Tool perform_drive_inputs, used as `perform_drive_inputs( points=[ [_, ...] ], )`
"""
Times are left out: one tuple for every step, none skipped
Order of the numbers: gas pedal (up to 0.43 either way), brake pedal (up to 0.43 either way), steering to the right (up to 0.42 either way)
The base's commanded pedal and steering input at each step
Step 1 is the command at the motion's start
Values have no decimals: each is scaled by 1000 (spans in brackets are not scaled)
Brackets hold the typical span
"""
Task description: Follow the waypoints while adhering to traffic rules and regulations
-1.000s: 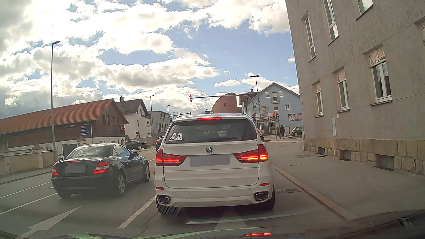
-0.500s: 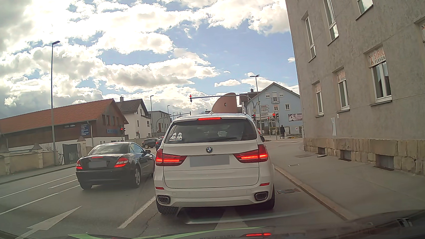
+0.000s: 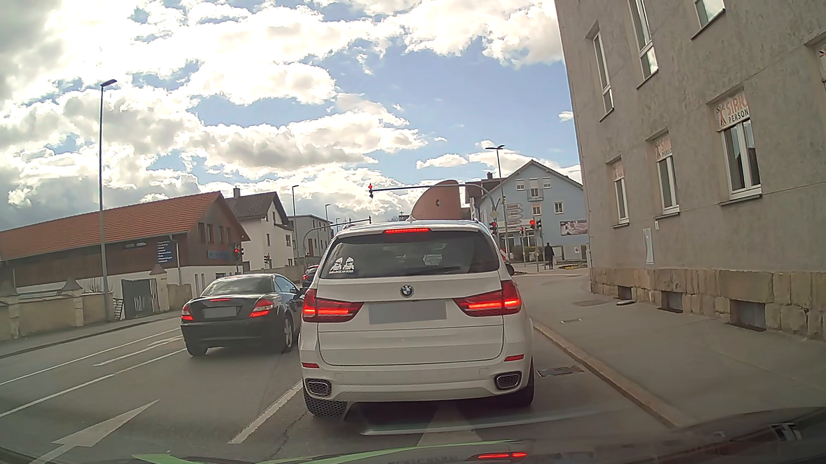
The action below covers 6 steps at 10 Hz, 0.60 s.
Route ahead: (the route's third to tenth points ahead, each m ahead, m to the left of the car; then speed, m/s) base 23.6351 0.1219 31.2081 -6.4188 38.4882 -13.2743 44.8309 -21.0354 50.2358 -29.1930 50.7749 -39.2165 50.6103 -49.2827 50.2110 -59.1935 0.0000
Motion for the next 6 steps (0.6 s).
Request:
perform_drive_inputs(
  points=[
    [0, 274, -4],
    [0, 274, -4],
    [0, 280, -4],
    [0, 274, -4],
    [0, 280, -4],
    [0, 274, -4]
  ],
)
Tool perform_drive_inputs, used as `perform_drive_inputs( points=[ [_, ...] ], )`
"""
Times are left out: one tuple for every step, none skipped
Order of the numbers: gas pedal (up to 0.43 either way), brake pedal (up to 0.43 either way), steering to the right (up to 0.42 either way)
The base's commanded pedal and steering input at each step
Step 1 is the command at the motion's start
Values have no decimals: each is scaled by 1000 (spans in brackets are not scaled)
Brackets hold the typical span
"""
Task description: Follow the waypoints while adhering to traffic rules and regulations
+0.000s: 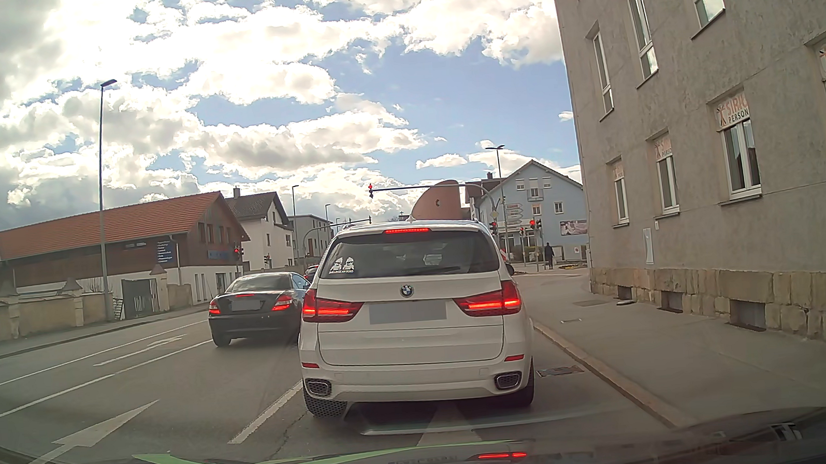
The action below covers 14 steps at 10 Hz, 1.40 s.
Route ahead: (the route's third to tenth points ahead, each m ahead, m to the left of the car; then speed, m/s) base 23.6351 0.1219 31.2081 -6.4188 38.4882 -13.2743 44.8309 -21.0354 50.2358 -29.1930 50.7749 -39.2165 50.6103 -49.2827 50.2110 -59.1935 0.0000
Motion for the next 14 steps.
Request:
perform_drive_inputs(
  points=[
    [0, 280, -4],
    [0, 280, -4],
    [0, 274, -4],
    [0, 274, -4],
    [0, 280, -4],
    [0, 280, -4],
    [0, 280, -4],
    [0, 280, -4],
    [0, 280, -4],
    [0, 280, -4],
    [0, 280, -4],
    [0, 274, -4],
    [0, 274, -4],
    [0, 274, -4]
  ],
)
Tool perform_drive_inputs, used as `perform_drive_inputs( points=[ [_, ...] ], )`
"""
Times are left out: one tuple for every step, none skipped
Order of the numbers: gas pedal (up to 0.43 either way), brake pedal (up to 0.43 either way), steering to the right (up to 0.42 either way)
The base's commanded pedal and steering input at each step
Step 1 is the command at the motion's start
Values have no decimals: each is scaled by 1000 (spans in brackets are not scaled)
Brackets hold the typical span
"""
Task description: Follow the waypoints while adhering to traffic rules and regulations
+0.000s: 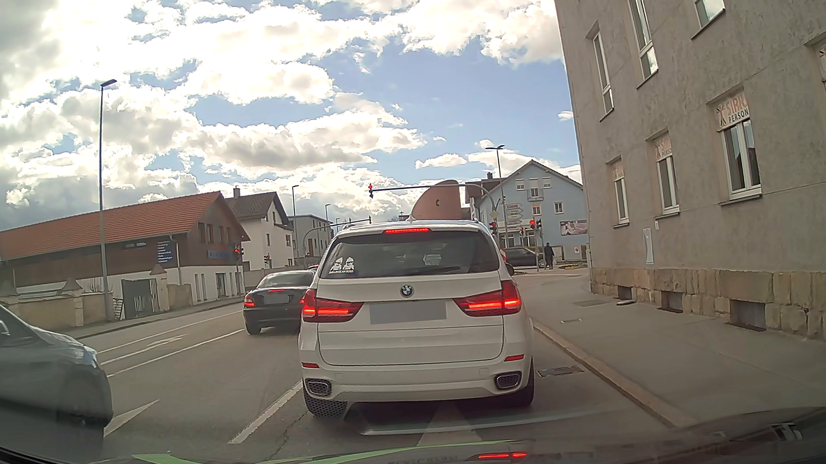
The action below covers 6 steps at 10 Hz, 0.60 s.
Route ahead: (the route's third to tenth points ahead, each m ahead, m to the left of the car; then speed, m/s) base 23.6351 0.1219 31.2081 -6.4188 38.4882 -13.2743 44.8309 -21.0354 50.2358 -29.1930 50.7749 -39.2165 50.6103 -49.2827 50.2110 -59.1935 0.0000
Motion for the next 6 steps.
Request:
perform_drive_inputs(
  points=[
    [0, 280, -4],
    [0, 280, -4],
    [0, 280, -4],
    [0, 280, -4],
    [0, 280, -4],
    [0, 280, -4]
  ],
)
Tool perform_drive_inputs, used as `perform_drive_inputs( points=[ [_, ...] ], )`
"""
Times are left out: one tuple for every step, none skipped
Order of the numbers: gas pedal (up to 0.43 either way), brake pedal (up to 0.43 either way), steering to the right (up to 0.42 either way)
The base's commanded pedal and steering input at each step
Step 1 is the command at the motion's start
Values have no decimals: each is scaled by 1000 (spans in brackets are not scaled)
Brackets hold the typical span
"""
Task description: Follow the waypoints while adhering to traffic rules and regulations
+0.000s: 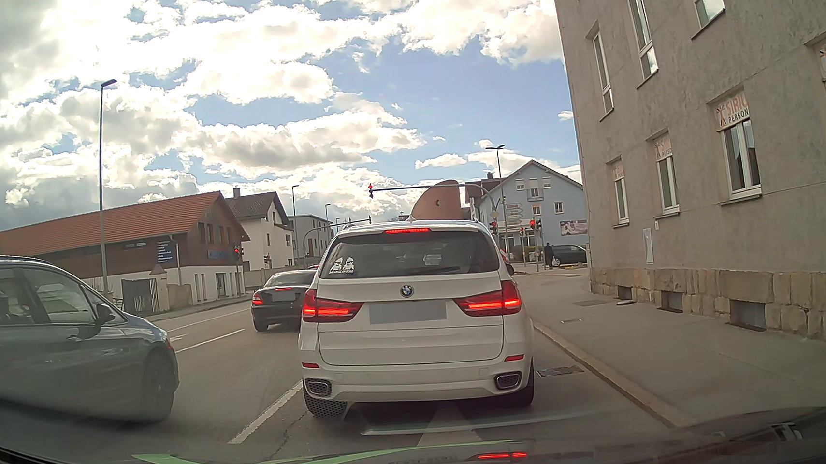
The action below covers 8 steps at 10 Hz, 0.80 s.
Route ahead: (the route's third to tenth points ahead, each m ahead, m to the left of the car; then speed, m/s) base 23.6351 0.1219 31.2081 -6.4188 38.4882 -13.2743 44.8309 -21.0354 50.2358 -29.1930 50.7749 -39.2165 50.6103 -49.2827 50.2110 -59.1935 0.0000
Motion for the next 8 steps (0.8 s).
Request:
perform_drive_inputs(
  points=[
    [0, 280, -4],
    [0, 280, -4],
    [0, 280, -4],
    [0, 280, -4],
    [0, 280, -4],
    [0, 280, -4],
    [0, 280, -4],
    [0, 280, -4]
  ],
)
